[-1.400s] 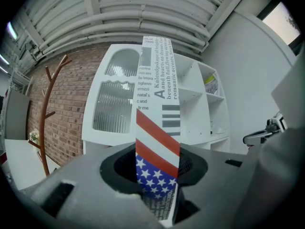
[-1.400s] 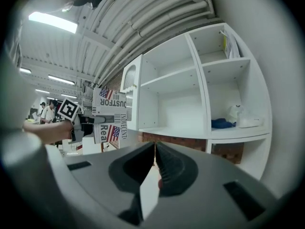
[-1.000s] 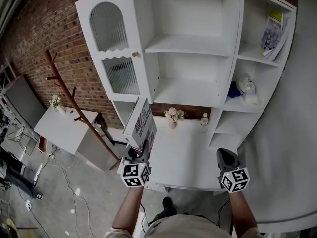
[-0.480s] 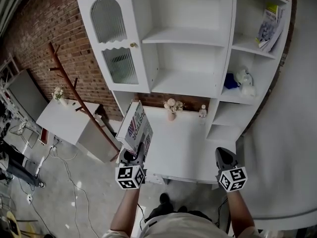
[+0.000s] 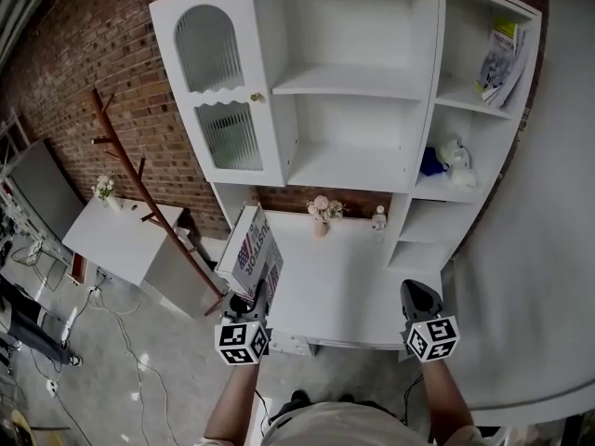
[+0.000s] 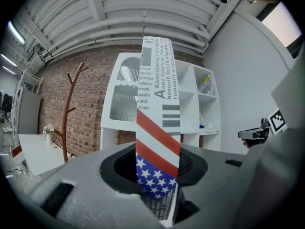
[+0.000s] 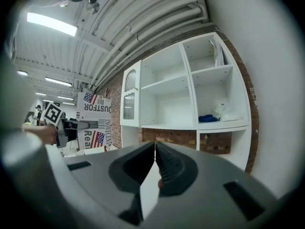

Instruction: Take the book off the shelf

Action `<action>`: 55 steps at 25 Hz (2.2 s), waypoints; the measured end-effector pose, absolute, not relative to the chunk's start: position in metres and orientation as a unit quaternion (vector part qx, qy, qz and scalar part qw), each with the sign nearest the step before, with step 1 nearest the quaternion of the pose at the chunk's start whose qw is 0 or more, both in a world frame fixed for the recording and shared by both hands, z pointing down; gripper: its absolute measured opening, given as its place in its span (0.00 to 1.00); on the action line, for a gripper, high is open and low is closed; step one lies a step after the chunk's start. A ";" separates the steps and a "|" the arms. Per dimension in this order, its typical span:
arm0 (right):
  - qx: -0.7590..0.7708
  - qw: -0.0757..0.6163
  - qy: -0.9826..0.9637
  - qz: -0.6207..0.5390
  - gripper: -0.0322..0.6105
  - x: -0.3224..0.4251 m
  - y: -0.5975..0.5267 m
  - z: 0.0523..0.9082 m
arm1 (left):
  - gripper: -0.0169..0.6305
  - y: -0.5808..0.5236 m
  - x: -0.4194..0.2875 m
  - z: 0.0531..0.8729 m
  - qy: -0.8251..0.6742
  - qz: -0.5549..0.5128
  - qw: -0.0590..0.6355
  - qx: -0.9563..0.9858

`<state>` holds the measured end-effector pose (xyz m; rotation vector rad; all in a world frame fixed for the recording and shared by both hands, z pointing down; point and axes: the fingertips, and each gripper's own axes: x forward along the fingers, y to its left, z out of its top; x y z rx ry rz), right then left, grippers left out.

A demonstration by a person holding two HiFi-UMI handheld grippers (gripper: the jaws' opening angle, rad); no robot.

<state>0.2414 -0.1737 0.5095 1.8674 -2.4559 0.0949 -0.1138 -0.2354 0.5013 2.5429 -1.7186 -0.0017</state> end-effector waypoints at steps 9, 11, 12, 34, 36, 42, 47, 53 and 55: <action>0.627 0.026 -0.779 0.025 0.10 0.225 -0.178 0.505 | 0.28 -0.253 -0.137 0.504 -0.540 0.005 0.032 0.841; 0.631 0.026 -0.775 0.024 0.10 0.224 -0.178 0.505 | 0.28 -0.254 -0.141 0.506 -0.539 0.006 0.032 0.842; 0.634 0.026 -0.773 0.023 0.10 0.225 -0.177 0.505 | 0.28 -0.254 -0.142 0.507 -0.538 0.007 0.032 0.842; 0.646 0.042 -0.762 0.007 0.09 0.231 -0.179 0.502 | 0.28 -0.256 -0.140 0.532 -0.532 0.020 0.039 0.846; 0.645 0.041 -0.763 0.006 0.09 0.232 -0.179 0.500 | 0.28 -0.255 -0.139 0.532 -0.532 0.020 0.040 0.845; 0.642 0.038 -0.766 0.006 0.09 0.233 -0.178 0.500 | 0.28 -0.254 -0.136 0.533 -0.534 0.019 0.041 0.844; 0.639 0.036 -0.768 0.004 0.09 0.233 -0.177 0.499 | 0.28 -0.251 -0.135 0.532 -0.535 0.017 0.040 0.844; 0.637 0.032 -0.770 0.004 0.09 0.234 -0.178 0.498 | 0.28 -0.249 -0.134 0.531 -0.538 0.014 0.041 0.842; 0.637 0.031 -0.770 0.004 0.09 0.234 -0.178 0.497 | 0.28 -0.249 -0.133 0.531 -0.539 0.014 0.041 0.841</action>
